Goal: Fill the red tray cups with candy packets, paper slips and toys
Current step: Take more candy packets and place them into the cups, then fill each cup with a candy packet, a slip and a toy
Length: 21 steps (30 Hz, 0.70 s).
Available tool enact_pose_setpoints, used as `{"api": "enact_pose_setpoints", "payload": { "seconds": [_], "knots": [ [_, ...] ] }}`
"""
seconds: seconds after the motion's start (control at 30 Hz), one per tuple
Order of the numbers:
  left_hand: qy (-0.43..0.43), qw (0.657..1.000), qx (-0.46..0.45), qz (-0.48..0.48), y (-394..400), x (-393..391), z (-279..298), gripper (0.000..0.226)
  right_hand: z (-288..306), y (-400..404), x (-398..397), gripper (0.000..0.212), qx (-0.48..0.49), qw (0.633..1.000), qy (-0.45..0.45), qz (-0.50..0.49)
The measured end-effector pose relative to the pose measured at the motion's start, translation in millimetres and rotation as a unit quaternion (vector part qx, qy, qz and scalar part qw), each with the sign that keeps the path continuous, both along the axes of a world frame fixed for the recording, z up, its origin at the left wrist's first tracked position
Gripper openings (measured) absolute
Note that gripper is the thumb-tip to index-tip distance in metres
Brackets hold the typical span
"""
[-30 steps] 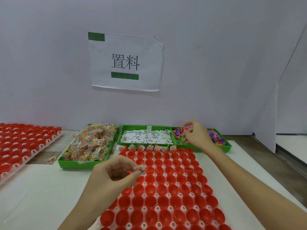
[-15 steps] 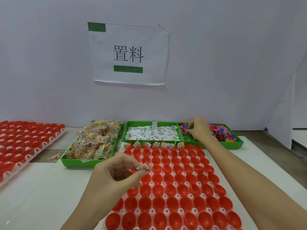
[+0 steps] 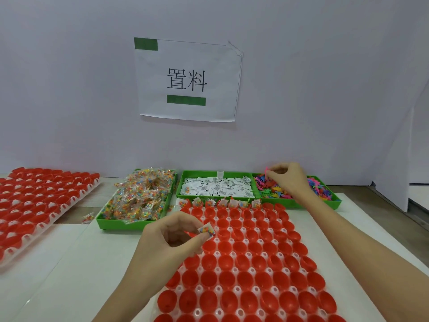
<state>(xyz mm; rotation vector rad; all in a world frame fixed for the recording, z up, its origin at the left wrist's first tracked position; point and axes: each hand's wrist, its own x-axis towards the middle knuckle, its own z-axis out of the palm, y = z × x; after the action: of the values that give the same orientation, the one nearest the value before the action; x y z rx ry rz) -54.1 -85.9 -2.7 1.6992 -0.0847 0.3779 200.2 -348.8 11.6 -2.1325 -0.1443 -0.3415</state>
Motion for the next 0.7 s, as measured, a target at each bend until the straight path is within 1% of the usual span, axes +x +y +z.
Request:
{"api": "enact_pose_setpoints", "payload": {
  "seconds": [0.07, 0.1, 0.17, 0.27, 0.33, 0.43, 0.53, 0.7],
  "knots": [
    [-0.005, 1.000, 0.005, 0.004, -1.2, -0.6, -0.3, 0.016, 11.2, 2.8, -33.1, 0.012, 0.115, 0.991, 0.025, 0.062],
    [-0.009, 1.000, 0.011, 0.006, -1.8, -0.7, -0.3, 0.014, 15.1, 5.4, -51.3, 0.012, 0.144, 0.984, 0.036, 0.095],
    [-0.017, 0.999, 0.029, 0.006, -3.7, -1.5, 0.0, 0.011, 19.5, 11.3, -87.9, 0.011, 0.157, 0.973, 0.047, 0.160],
    [-0.026, 0.999, 0.035, -0.012, -5.9, -2.9, -0.5, 0.012, 22.1, 20.0, -137.9, 0.011, 0.138, 0.960, 0.038, 0.238],
    [-0.026, 0.999, 0.039, -0.024, -7.6, -4.1, -0.8, 0.014, 18.3, 25.9, -164.6, 0.009, 0.123, 0.954, 0.019, 0.271],
    [-0.019, 0.998, 0.045, -0.043, -11.0, -5.2, -1.7, 0.014, 5.8, 34.7, -190.8, 0.010, 0.072, 0.959, -0.027, 0.273],
    [-0.013, 0.997, 0.052, -0.054, -12.8, -4.5, -4.6, 0.012, -5.7, 40.5, -202.9, 0.010, 0.018, 0.959, -0.051, 0.279],
    [-0.006, 0.996, 0.066, -0.061, -14.0, -3.3, -6.1, 0.013, -11.5, 42.5, -204.5, 0.007, 0.004, 0.955, -0.056, 0.291]
  ]
}}
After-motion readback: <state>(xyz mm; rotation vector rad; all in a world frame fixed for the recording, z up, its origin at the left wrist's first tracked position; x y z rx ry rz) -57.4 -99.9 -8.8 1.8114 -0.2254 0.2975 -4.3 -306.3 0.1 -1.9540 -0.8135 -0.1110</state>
